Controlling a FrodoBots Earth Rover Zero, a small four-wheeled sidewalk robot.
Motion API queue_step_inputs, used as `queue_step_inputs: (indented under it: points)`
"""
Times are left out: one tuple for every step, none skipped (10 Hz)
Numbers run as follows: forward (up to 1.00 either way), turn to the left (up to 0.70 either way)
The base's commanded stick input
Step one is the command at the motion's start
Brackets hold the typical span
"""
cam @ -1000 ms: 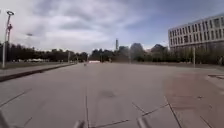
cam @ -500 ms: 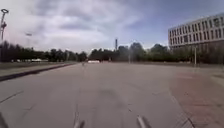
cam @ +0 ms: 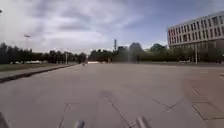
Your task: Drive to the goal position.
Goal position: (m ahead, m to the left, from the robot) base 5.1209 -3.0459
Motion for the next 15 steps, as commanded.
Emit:
queue_step_inputs:
  points:
    - [1.0,0.0]
    - [1.0,0.0]
    - [1.0,0.0]
    - [1.0,0.0]
    - [1.0,0.0]
    - [1.0,0.0]
    - [1.0,0.0]
    - [1.0,0.0]
    - [1.0,0.0]
    - [1.0,0.0]
    - [1.0,0.0]
    - [1.0,0.0]
    - [1.0,0.0]
    - [1.0,0.0]
    - [1.0,0.0]
